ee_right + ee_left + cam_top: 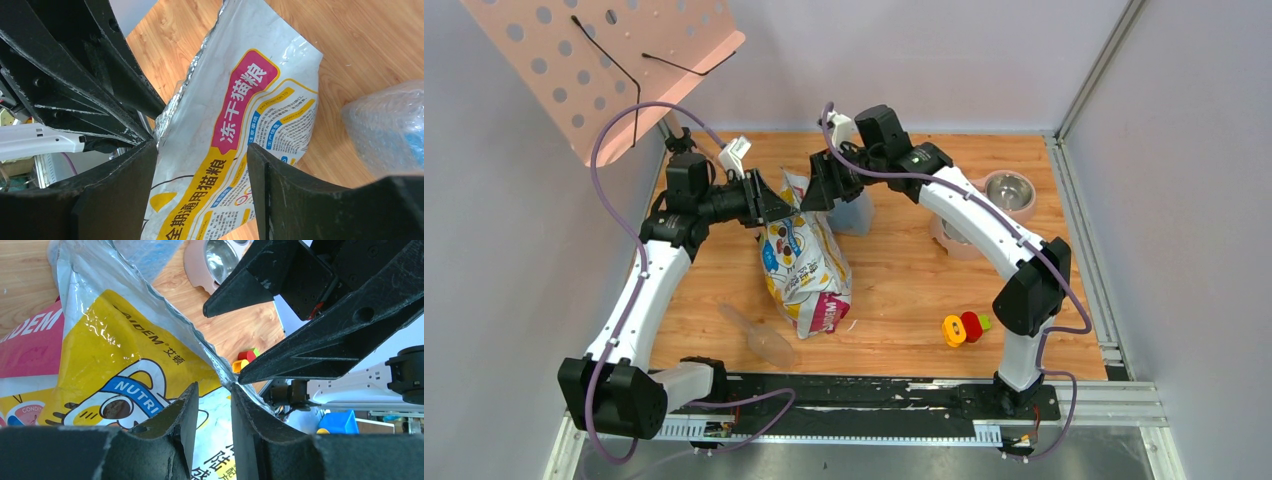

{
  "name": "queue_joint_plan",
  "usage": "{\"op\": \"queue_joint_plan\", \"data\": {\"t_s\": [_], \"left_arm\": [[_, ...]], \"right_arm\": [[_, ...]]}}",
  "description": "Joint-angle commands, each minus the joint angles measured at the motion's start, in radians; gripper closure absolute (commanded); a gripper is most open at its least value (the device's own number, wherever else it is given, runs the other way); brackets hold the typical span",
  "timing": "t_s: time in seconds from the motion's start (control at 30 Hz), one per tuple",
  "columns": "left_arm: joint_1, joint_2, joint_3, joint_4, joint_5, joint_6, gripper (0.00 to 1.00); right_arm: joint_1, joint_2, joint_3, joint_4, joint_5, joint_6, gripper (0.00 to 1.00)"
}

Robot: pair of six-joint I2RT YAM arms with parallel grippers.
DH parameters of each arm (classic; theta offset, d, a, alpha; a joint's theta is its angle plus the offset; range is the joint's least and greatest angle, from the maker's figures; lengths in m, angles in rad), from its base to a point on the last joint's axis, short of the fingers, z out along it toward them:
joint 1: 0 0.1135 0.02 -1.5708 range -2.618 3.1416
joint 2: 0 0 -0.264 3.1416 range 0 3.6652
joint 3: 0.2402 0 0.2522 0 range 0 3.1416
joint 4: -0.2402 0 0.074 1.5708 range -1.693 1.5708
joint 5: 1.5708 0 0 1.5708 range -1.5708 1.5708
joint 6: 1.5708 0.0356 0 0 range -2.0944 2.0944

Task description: Serve the pet food

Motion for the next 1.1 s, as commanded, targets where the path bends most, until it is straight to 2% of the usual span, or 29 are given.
{"op": "queue_joint_plan", "data": {"t_s": [0.0,0.13,0.43,0.67,0.87,0.97,1.07], "left_arm": [[0.011,-0.012,-0.009,0.006,-0.007,-0.015,0.62],[0.011,-0.009,-0.011,0.006,-0.011,-0.017,0.62],[0.011,-0.007,-0.009,0.012,-0.011,-0.018,0.62],[0.011,-0.003,0.0,0.03,0.0,-0.025,0.58],[0.01,0.021,0.007,0.09,0.069,-0.06,0.55],[0.01,0.034,0.01,0.093,0.066,-0.077,0.54],[0.01,0.045,0.008,0.101,0.075,-0.085,0.54]], "right_arm": [[0.007,0.005,-0.009,0.012,0.065,-0.018,0.34],[0.007,0.003,-0.014,0.013,0.062,-0.013,0.35],[0.008,-0.012,-0.029,0.012,0.12,-0.026,0.46],[0.008,-0.029,-0.004,0.019,0.005,-0.03,0.51],[0.008,-0.039,0.0,0.02,-0.057,-0.033,0.52],[0.008,-0.038,-0.002,0.021,-0.11,-0.041,0.59],[0.008,-0.032,-0.003,0.02,-0.121,-0.042,0.6]]}}
